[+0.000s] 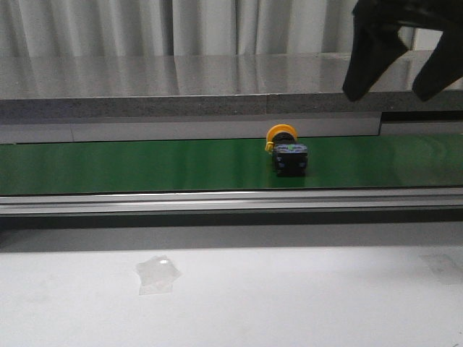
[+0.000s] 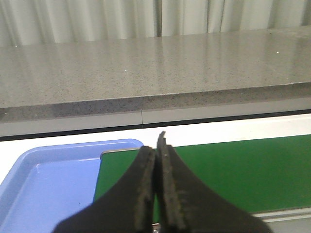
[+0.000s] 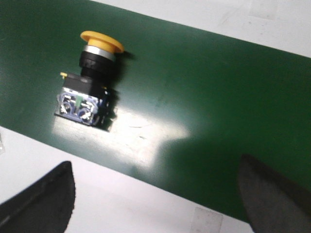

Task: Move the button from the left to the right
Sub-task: 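Lower the open right gripper over the button on the belt, then close the right gripper on the button and lift it off the belt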

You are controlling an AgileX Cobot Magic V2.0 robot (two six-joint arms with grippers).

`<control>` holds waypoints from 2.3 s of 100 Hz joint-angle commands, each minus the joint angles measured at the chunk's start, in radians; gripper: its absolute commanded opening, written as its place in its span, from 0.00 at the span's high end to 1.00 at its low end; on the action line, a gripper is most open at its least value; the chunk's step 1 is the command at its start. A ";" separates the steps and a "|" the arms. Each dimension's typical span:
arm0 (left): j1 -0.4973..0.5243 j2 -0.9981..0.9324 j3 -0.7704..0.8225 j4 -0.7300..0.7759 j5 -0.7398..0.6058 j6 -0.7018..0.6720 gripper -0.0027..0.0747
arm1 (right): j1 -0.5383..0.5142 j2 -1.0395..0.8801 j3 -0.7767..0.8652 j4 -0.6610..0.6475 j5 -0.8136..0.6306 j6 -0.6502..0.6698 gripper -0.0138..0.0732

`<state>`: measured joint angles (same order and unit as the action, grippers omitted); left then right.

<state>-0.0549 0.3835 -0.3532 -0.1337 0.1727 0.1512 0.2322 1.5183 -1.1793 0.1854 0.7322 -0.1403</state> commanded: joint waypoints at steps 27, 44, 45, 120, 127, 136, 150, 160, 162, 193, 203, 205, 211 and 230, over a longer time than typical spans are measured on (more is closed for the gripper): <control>-0.010 0.005 -0.030 -0.011 -0.083 -0.001 0.99 | 0.016 0.101 -0.110 0.001 -0.067 -0.018 0.08; -0.010 0.005 -0.030 -0.011 -0.083 -0.001 0.99 | 0.016 0.122 -0.110 0.001 -0.070 -0.018 0.08; -0.010 0.005 -0.030 -0.011 -0.083 -0.001 0.99 | 0.016 0.122 -0.110 0.001 -0.070 -0.019 0.08; -0.010 0.005 -0.030 -0.011 -0.083 -0.001 0.99 | 0.015 0.214 -0.115 -0.030 -0.004 -0.020 0.67; -0.010 0.005 -0.030 -0.011 -0.083 -0.001 0.99 | 0.015 0.208 -0.138 -0.032 0.027 -0.020 0.71; -0.010 0.005 -0.030 -0.011 -0.083 -0.001 0.99 | 0.015 0.201 -0.189 -0.047 0.074 -0.020 0.72; -0.010 0.005 -0.030 -0.011 -0.083 -0.001 0.99 | 0.013 0.182 -0.272 -0.118 0.120 -0.020 0.72; -0.010 0.005 -0.030 -0.011 -0.083 -0.001 0.99 | -0.006 0.174 -0.321 -0.185 0.148 -0.020 0.72; -0.010 0.005 -0.030 -0.011 -0.083 -0.001 0.99 | -0.013 0.173 -0.331 -0.196 0.154 -0.020 0.72; -0.010 0.005 -0.030 -0.011 -0.083 -0.001 0.99 | -0.225 0.173 -0.363 -0.262 0.153 -0.020 0.71; -0.010 0.005 -0.030 -0.011 -0.083 -0.001 0.99 | -0.307 0.173 -0.363 -0.260 0.136 -0.052 0.71; -0.010 0.005 -0.030 -0.011 -0.083 -0.001 0.99 | -0.323 0.173 -0.363 -0.260 0.133 -0.064 0.71; -0.010 0.005 -0.030 -0.011 -0.083 -0.001 0.99 | -0.369 0.173 -0.363 -0.260 0.120 -0.105 0.71; -0.010 0.005 -0.030 -0.011 -0.083 -0.001 0.99 | -0.498 0.178 -0.363 -0.257 0.089 -0.204 0.71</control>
<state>-0.0549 0.3835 -0.3532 -0.1346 0.1727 0.1512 -0.2142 1.7464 -1.5072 -0.0654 0.8782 -0.2919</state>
